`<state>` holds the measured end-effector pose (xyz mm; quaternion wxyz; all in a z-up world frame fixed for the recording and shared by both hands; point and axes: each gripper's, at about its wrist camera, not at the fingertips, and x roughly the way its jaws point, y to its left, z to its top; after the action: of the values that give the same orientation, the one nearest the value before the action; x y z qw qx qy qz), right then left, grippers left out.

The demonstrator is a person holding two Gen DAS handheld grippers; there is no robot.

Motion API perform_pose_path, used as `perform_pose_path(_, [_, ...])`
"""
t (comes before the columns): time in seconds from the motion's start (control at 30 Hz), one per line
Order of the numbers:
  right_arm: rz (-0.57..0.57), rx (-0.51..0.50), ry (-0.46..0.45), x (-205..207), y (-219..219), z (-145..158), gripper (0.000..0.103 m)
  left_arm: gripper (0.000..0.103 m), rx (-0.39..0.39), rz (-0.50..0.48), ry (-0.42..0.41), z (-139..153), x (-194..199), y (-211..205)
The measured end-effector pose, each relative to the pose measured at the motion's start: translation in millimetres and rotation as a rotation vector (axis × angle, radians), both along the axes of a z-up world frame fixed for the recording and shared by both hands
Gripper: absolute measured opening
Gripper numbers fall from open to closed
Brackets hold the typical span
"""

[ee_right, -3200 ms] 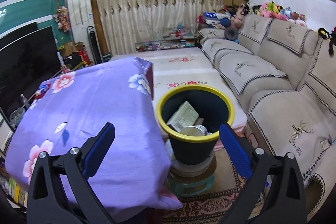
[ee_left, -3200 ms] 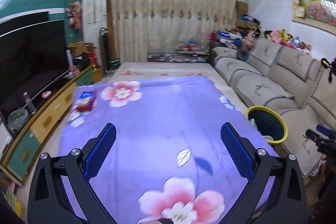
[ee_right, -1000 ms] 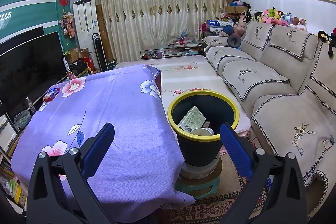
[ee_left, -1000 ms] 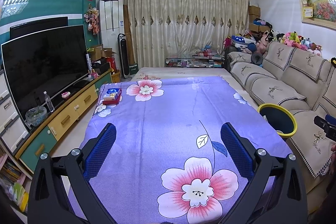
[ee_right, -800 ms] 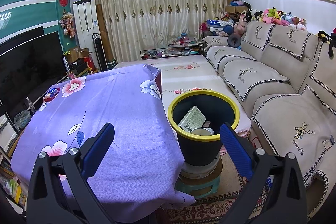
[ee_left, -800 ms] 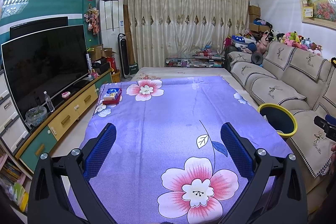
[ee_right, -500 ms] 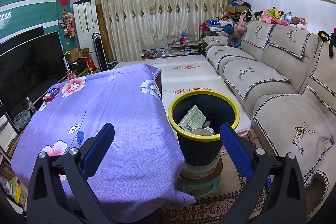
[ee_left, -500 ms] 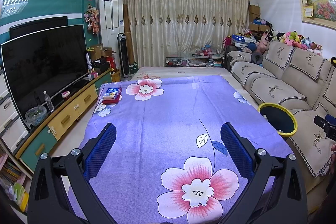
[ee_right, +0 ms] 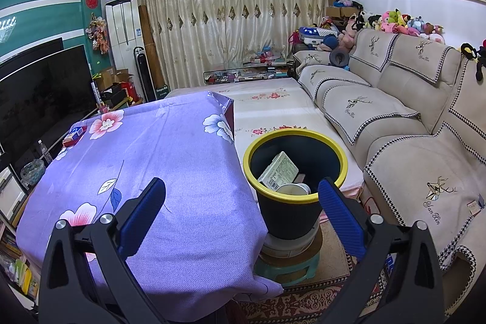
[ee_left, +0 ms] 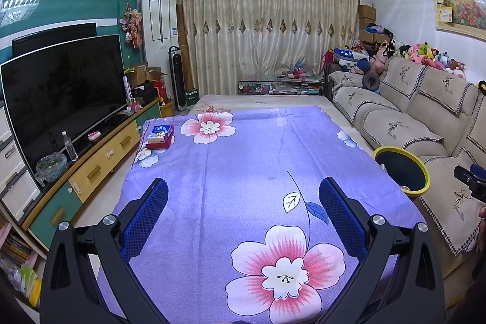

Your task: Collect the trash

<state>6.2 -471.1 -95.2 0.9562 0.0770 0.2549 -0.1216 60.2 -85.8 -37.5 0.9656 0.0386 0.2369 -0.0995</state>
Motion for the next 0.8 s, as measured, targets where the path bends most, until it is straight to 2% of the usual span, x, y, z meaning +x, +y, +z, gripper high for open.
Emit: perform_pose_path(0.8, [0.001, 0.002, 0.004, 0.7, 0.1, 0.9, 0.096, 0.098, -0.012, -0.015, 0.026, -5.4, 4.5, -2.6])
